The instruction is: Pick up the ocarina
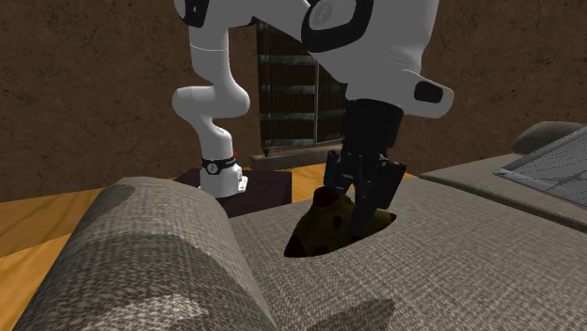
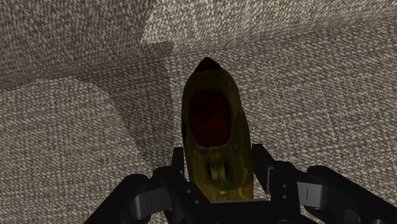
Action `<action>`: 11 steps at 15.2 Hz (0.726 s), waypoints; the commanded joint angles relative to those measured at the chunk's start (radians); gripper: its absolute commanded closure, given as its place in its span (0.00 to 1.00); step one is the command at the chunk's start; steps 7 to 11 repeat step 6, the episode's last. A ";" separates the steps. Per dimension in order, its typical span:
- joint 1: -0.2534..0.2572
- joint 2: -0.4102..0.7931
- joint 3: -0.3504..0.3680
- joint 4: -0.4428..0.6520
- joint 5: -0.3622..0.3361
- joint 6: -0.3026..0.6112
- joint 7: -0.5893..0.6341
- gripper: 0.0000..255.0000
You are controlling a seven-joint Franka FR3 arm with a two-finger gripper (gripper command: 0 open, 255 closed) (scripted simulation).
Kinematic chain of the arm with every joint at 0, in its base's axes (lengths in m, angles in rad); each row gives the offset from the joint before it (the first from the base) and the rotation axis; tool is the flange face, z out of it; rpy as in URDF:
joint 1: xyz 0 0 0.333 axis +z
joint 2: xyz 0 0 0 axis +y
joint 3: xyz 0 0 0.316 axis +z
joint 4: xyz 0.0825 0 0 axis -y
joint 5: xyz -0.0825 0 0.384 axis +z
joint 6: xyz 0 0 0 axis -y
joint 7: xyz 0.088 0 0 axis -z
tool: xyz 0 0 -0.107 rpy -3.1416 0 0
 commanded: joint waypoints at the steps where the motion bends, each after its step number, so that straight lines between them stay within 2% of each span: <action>1: 0.000 -0.010 0.004 0.015 0.009 -0.022 -0.012 1.00; 4: -0.001 -0.026 0.008 0.032 0.020 -0.051 -0.027 1.00; 11: -0.002 -0.026 0.008 0.033 0.021 -0.052 -0.028 1.00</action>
